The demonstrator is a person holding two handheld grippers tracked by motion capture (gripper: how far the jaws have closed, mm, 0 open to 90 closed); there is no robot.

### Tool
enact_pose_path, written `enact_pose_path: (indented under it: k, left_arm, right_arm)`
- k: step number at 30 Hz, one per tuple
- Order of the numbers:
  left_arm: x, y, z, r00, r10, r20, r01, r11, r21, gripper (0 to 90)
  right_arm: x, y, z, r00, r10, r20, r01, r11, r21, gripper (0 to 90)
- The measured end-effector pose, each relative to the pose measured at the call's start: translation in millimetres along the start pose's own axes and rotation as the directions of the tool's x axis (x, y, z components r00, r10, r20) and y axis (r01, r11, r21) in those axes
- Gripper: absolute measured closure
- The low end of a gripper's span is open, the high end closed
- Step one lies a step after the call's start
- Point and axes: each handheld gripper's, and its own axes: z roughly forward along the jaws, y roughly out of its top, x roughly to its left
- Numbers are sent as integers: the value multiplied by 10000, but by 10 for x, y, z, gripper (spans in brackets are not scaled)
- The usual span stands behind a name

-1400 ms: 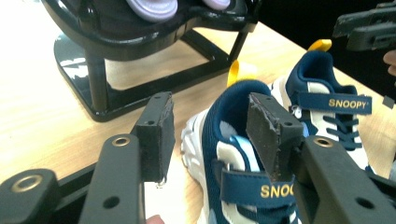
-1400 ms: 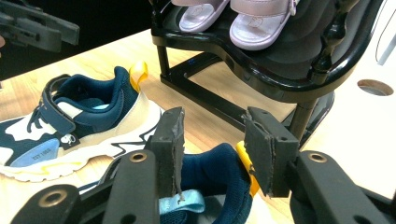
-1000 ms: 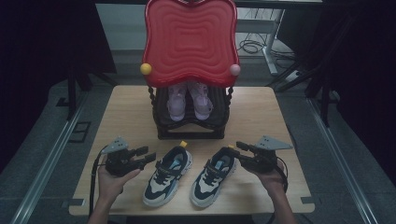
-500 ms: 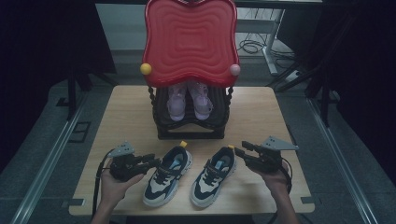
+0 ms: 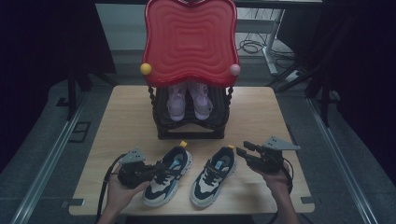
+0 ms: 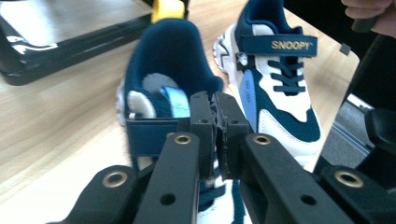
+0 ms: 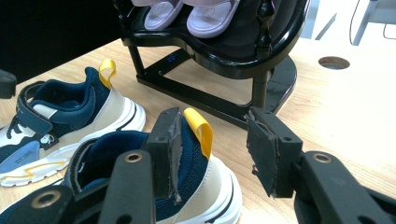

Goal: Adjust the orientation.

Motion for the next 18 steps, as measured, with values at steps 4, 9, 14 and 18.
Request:
enact_pose_path:
  k: [4,9,14,18]
  left_arm:
    - [-75,-7,55,9998,121,126,-124,9996,253,885]
    - [-170,-40,131,9997,205,160,-214,9978,619,895]
    - [-245,-86,174,9993,291,224,-312,9948,965,899]
    - [-303,-146,215,9992,299,253,-328,9916,1248,900]
  right_arm:
    - [-4,-6,-8,10000,68,11,-68,10000,1,554]
    - [-12,-9,-24,9999,123,40,-123,9999,-38,554]
    - [-19,-12,-40,9998,166,64,-166,9998,-81,554]
    - [-24,-15,-48,9997,223,95,-222,9997,-85,555]
